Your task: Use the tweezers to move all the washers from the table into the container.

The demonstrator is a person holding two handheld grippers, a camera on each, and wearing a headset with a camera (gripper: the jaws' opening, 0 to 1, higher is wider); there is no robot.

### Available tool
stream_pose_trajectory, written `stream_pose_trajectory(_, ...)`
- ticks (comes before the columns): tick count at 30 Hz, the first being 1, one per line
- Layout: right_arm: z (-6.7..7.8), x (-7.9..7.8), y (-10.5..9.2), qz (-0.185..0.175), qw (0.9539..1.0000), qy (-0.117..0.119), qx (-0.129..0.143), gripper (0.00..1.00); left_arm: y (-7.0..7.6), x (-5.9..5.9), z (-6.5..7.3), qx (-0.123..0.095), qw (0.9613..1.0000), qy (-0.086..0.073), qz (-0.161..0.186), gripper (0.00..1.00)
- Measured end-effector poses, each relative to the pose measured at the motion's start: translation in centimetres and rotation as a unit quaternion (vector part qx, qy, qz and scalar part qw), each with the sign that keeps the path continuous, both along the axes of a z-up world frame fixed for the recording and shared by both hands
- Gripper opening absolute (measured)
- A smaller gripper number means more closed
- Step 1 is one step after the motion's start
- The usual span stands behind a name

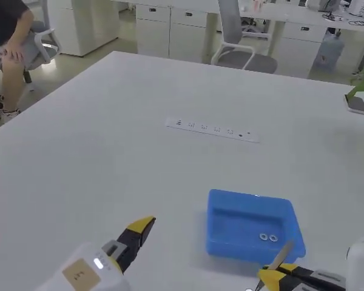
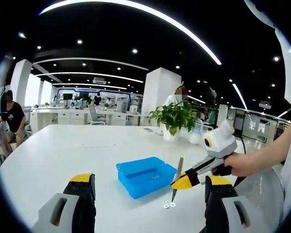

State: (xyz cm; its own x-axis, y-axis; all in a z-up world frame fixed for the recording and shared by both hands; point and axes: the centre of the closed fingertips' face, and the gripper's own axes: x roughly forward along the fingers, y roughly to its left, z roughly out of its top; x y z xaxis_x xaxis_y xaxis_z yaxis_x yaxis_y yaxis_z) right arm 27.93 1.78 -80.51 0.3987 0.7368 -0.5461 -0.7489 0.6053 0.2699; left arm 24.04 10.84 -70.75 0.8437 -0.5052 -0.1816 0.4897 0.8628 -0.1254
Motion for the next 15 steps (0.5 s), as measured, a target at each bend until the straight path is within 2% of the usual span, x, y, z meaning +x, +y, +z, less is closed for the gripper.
stream_pose_trajectory(7,-0.82,-0.32,0.09,0.004,0.9999,0.013,0.000,0.04,0.11,0.01,0.00,0.001,1.0000,0.001,0.003,0.96)
stream_pose_trajectory(10,-1.10,-0.67,0.19,0.014,0.9998,0.012,-0.007,0.04,0.14,0.02,0.01,0.002,1.0000,0.000,0.005,0.96)
stream_pose_trajectory(15,-0.99,-0.98,0.24,0.028,0.9994,-0.009,-0.015,0.04,0.20,0.03,-0.05,0.003,1.0000,0.001,0.005,0.96)
